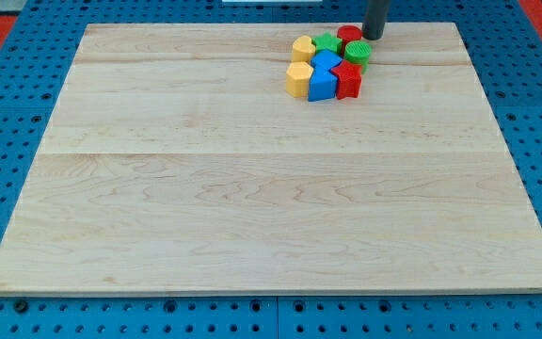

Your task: Push the group of blocks left and down a bit

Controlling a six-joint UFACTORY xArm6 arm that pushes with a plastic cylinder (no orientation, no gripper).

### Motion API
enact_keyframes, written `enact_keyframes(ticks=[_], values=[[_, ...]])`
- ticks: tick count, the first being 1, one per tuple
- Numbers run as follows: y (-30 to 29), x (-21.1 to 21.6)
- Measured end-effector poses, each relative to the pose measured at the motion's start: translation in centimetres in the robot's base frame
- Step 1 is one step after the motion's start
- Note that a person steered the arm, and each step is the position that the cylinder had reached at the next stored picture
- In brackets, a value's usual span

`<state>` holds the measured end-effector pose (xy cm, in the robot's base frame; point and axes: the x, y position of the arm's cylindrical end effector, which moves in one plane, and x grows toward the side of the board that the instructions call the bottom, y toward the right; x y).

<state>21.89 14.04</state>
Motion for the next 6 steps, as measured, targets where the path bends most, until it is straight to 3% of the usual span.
enact_keyframes(ticks=[6], values=[[-7.0,0.0]])
